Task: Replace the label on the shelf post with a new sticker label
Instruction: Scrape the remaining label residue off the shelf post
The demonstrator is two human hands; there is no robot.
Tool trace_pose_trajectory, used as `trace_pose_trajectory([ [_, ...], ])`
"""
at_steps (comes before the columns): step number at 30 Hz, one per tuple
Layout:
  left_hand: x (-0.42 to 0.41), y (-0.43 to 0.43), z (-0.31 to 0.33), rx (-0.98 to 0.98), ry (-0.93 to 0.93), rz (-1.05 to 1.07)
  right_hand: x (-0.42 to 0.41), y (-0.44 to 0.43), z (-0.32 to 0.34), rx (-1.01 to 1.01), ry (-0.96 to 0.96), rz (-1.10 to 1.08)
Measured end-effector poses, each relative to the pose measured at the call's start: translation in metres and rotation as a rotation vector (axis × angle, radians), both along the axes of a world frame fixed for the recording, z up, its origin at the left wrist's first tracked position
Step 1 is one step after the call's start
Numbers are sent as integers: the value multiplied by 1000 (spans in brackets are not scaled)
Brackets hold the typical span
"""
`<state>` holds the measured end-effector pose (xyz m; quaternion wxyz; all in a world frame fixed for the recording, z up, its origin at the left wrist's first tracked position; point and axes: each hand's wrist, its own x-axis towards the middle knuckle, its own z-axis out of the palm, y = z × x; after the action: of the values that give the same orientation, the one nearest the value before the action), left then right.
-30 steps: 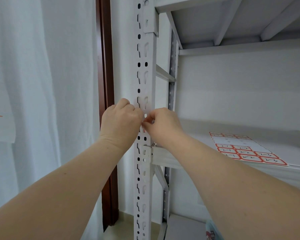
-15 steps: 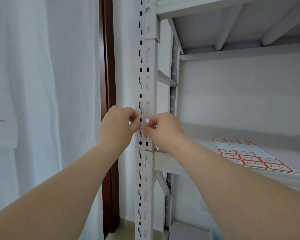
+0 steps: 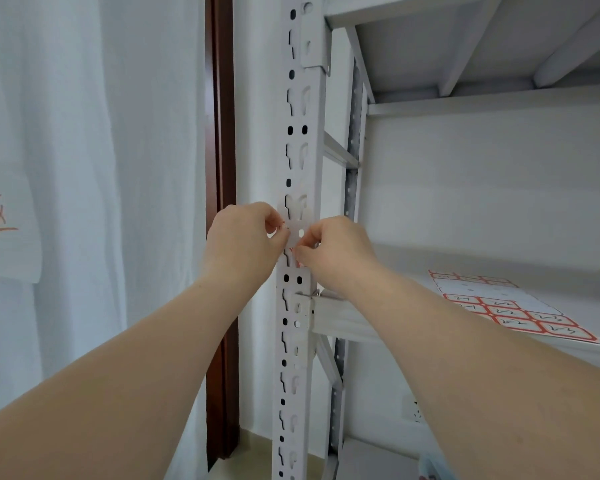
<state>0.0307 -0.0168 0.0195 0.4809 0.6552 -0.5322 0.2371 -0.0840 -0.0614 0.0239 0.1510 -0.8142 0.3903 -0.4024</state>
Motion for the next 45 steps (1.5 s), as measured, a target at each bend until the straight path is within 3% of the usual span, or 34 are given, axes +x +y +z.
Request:
trace_pose_trajectory([
  [12,2,-1,-1,-7,87,-42,-3,3,1,-15,14,-3],
  [32,-2,-2,0,1,-2,9,-3,3,1,-4,17,16],
  [45,0,1,-1,-31,263,-126,-6,9,3,54,-25,17],
])
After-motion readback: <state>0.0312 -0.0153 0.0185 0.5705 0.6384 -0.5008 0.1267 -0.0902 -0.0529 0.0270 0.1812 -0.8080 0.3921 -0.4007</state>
